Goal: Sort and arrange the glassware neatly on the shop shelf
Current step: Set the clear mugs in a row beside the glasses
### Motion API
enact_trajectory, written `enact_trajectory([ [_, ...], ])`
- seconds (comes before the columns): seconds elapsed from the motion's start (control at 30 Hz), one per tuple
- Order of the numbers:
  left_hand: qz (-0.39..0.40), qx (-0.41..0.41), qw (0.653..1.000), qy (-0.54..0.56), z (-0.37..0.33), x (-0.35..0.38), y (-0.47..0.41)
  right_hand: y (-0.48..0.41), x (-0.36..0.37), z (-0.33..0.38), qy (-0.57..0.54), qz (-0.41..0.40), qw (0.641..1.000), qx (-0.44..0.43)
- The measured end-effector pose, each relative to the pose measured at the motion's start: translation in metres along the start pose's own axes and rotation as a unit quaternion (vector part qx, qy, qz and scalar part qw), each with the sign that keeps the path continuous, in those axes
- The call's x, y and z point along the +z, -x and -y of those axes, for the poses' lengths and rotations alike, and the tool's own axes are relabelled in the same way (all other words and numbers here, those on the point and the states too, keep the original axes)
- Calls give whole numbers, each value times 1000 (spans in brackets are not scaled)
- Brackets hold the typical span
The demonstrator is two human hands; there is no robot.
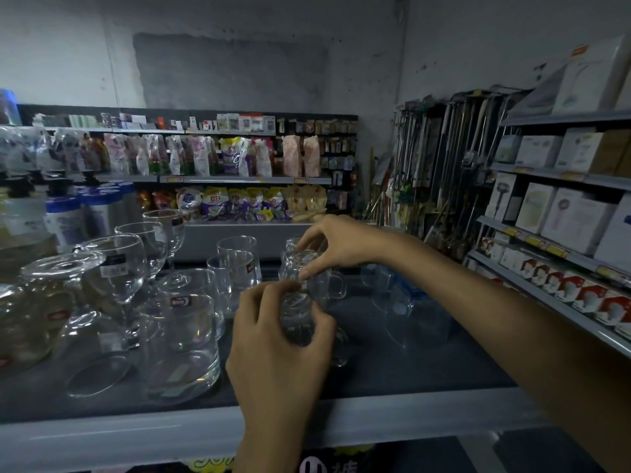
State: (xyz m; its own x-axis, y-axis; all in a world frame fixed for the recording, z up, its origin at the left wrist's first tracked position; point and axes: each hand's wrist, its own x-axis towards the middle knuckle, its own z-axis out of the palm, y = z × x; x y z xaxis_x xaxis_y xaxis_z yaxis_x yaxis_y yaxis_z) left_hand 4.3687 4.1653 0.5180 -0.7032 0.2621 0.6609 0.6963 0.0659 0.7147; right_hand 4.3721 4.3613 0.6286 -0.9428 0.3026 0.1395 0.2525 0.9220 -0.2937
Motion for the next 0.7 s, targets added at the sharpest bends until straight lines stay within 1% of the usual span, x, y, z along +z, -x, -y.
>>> enact_trajectory([
  [0.17, 21, -9, 1000, 10, 2, -2, -3, 3, 0, -2, -6, 0, 1000, -1],
  [0.3, 78, -15, 996, 49, -1, -9, -7, 8, 1, -4, 0, -17, 1000, 0],
  [0.37, 103, -7, 994, 41, -1, -15, -7, 12, 0, -3, -2, -22, 1000, -2],
  [0.53, 167, -7, 986, -5, 14, -40, 2, 45, -7, 16, -21, -90, 996, -19],
  [0.63, 219, -34, 975, -15, 26, -52, 6, 70, -9, 33, -55, -79, 994, -44],
  [0.7, 235, -51, 971, -15, 29, -55, 5, 83, -6, 42, -70, -55, 995, -50],
])
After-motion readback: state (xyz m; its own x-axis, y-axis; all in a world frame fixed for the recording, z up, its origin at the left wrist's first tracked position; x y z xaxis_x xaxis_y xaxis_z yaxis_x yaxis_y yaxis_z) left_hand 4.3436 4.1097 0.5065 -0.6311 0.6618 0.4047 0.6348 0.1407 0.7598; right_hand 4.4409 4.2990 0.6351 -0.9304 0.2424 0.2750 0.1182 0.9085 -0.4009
